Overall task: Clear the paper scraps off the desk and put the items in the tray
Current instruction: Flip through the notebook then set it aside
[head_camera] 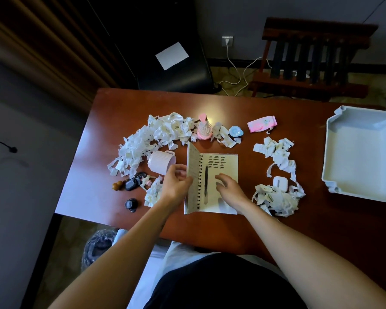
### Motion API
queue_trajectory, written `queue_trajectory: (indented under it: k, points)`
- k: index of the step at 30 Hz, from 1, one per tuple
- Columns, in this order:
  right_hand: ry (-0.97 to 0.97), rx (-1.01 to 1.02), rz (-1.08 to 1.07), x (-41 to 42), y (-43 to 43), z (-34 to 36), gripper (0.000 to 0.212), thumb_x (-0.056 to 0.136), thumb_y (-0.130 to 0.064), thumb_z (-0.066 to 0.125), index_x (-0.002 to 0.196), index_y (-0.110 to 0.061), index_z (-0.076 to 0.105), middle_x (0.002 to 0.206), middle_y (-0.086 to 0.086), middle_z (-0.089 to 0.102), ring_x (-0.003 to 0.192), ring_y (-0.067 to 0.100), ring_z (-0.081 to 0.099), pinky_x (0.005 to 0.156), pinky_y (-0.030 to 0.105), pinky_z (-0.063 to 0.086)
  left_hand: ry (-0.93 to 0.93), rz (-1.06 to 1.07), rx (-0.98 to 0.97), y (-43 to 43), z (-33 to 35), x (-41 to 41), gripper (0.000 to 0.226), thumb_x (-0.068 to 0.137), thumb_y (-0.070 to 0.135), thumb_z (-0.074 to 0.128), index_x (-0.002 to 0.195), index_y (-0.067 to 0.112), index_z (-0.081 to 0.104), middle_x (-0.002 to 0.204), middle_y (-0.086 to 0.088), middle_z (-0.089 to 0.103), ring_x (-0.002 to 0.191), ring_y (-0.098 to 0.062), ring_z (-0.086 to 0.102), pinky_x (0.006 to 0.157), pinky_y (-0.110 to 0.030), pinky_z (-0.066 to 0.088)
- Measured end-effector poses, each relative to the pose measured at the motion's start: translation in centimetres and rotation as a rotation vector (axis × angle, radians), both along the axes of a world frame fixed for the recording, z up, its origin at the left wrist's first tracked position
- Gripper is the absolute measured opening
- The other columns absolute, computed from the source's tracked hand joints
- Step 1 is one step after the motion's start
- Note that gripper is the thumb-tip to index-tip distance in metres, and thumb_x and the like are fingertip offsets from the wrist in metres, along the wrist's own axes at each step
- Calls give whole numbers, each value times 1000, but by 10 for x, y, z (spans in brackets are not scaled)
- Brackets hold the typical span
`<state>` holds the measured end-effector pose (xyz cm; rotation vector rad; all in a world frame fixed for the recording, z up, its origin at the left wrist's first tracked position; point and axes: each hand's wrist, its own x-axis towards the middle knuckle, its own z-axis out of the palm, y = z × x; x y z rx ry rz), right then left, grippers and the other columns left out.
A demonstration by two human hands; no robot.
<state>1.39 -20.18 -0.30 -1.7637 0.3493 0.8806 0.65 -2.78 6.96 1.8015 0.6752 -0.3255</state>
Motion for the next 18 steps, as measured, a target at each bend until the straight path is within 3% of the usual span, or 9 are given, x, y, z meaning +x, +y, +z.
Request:
queue_trajectory:
  k: [3,7,10,13,16,18]
  points:
    - [0,29,-78,3,-9,12,44,98,-15,44,141,-23,49,149,2,44,138,20,40,112,41,37,6,-51,-20,-8,-2,0,29,85,12,73,108,14,57,95,-2,61,83,-14,64,62,-17,54]
    - [26,119,-172,3,-15,23,40,100,-15,45,138,-22,53,131,-3,59,108,17,59,100,42,51,26,-83,-38,-20,-11,0,40,81,20,79,114,15,58,105,-3,63,85,-14,64,73,-27,59]
    - [30,206,-215,3,-15,35,29,102,-19,46,127,-23,60,115,-6,67,103,17,67,89,38,57,38,-110,-32,-28,-17,-2,42,82,28,79,117,15,58,112,-2,61,91,-15,65,82,-37,59]
    - [-28,189,-172,0,-16,40,24,102,-26,44,116,-27,63,112,-8,67,103,10,65,82,29,55,45,-167,-37,-38,-21,-3,36,91,29,69,122,14,58,117,-1,60,94,-12,64,77,-30,59]
    - [-62,104,-119,-3,-21,37,23,101,-30,42,113,-30,62,110,1,65,105,17,61,86,34,50,79,-188,-32,-41,-28,-5,27,97,26,59,123,17,56,123,-1,60,99,-12,63,77,-26,58]
    - [-57,61,-94,-5,-26,32,21,101,-26,41,110,-28,59,101,6,63,97,19,59,78,31,47,106,-196,-6,-40,-34,-5,22,99,25,56,121,21,56,126,-1,59,104,-14,61,83,-30,57]
